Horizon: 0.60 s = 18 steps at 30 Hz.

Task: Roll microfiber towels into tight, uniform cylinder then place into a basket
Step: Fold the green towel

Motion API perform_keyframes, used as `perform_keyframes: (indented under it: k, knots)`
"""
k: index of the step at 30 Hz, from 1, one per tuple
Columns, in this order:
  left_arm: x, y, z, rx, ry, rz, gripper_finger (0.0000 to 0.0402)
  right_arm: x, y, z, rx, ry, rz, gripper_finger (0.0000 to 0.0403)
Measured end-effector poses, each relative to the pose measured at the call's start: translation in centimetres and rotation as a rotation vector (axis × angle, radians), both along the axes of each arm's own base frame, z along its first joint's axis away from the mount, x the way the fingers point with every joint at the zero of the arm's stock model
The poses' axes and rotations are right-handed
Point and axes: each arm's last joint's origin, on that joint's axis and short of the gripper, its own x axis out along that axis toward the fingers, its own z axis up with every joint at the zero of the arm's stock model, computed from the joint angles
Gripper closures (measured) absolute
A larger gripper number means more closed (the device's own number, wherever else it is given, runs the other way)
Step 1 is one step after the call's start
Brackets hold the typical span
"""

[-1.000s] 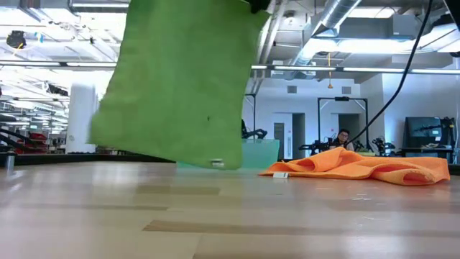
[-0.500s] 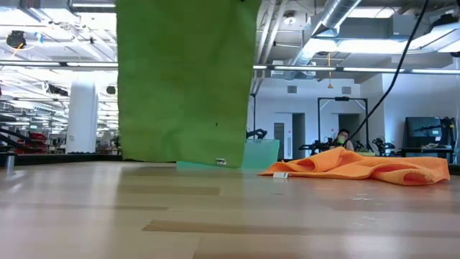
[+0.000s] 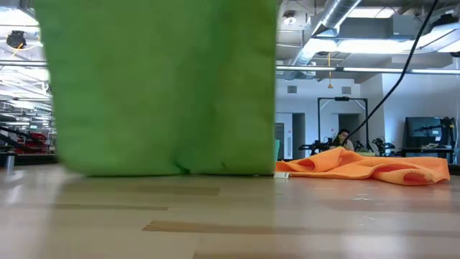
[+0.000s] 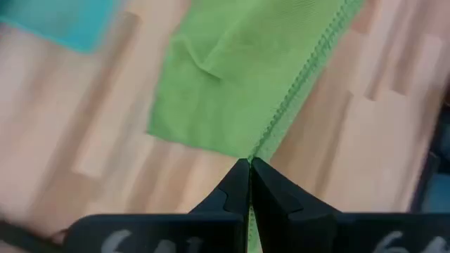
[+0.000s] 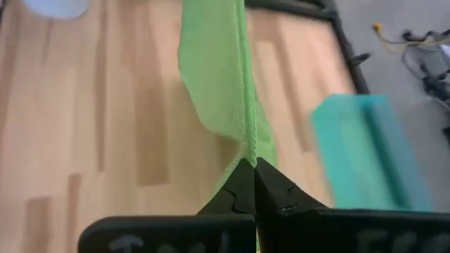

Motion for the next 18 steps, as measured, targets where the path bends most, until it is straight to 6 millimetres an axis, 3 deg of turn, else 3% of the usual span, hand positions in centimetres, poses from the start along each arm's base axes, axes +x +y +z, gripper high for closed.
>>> perform_keyframes:
  k: [8,18]
  knots:
    - [0.3,-3.4,-4.8,-0.076,-0.063,-0.088,0.0401,-1.0,2.8,-5.7,0.099,0.042,-0.083,0.0395]
    - [0.7,-7.3,-9.4,-0.084,-0.030,-0.108,0.0401,-1.7,5.6,-11.9,0.297,0.071,0.010,0.0398]
